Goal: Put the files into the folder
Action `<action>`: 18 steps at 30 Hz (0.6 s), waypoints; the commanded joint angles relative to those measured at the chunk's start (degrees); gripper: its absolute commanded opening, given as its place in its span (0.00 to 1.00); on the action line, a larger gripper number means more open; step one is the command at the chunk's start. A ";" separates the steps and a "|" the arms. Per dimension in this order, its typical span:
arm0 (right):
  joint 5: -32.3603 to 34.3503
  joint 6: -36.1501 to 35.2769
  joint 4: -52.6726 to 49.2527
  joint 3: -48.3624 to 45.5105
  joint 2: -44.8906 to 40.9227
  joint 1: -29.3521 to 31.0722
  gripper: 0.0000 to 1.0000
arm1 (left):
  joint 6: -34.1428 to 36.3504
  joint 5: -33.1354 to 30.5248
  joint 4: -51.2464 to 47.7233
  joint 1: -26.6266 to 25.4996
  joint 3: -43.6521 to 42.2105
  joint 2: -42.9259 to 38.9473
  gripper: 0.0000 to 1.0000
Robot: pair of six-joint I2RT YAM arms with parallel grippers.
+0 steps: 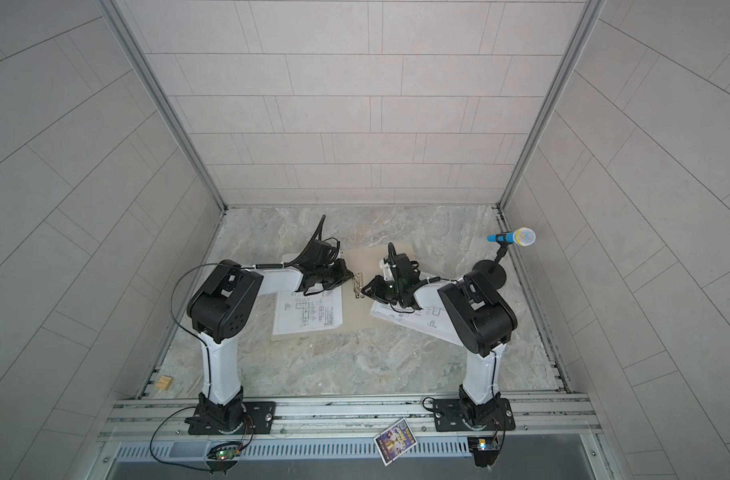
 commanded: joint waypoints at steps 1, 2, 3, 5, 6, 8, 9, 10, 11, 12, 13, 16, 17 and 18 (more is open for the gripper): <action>-1.04 1.43 0.12 1.00 1.07 1.52 0.23 | 0.75 -0.37 -1.40 0.27 -0.83 1.63 0.02; -1.04 1.60 -0.29 1.37 1.50 1.72 0.23 | 0.75 -0.38 -1.43 0.27 -0.92 1.56 0.02; -0.96 1.67 -0.74 1.74 1.90 1.67 0.23 | 0.72 -0.39 -1.36 0.22 -1.01 1.50 0.02; -0.48 1.55 -1.67 2.23 2.52 1.70 0.23 | 0.84 -0.38 -1.36 0.27 -1.12 1.37 0.02; -0.55 1.55 -1.66 2.33 2.88 1.73 0.22 | 0.84 -0.38 -1.36 0.27 -1.16 1.30 0.02; -0.68 1.78 -1.68 2.42 3.29 1.70 0.23 | 0.92 -0.47 -1.35 0.22 -1.24 1.28 0.02; -0.68 1.84 -1.66 2.42 3.42 1.71 0.22 | 0.93 -0.46 -1.36 0.26 -1.25 1.36 0.02; -0.68 1.86 -1.65 2.51 3.60 1.68 0.22 | 0.91 -0.38 -1.36 0.27 -1.13 1.42 0.02; -0.63 1.79 -1.65 2.50 3.68 1.72 0.21 | 0.85 -0.30 -1.27 0.27 -1.13 1.48 0.02; -0.67 1.89 -1.74 2.60 3.76 1.71 0.20 | 0.85 -0.29 -1.27 0.26 -1.05 1.54 0.02; -0.66 1.95 -1.74 2.73 3.95 1.72 0.18 | 0.80 -0.29 -1.27 0.26 -1.10 1.51 0.02; -1.01 2.09 -1.56 3.06 4.48 1.73 0.15 | 0.85 -0.29 -1.27 0.27 -1.10 1.58 0.02; -1.16 2.24 -1.41 3.17 4.74 1.73 0.14 | 0.91 -0.29 -1.27 0.27 -1.06 1.53 0.02; -1.36 2.50 -1.09 3.21 4.87 1.72 0.14 | 0.87 -0.25 -1.27 0.24 -1.17 1.55 0.02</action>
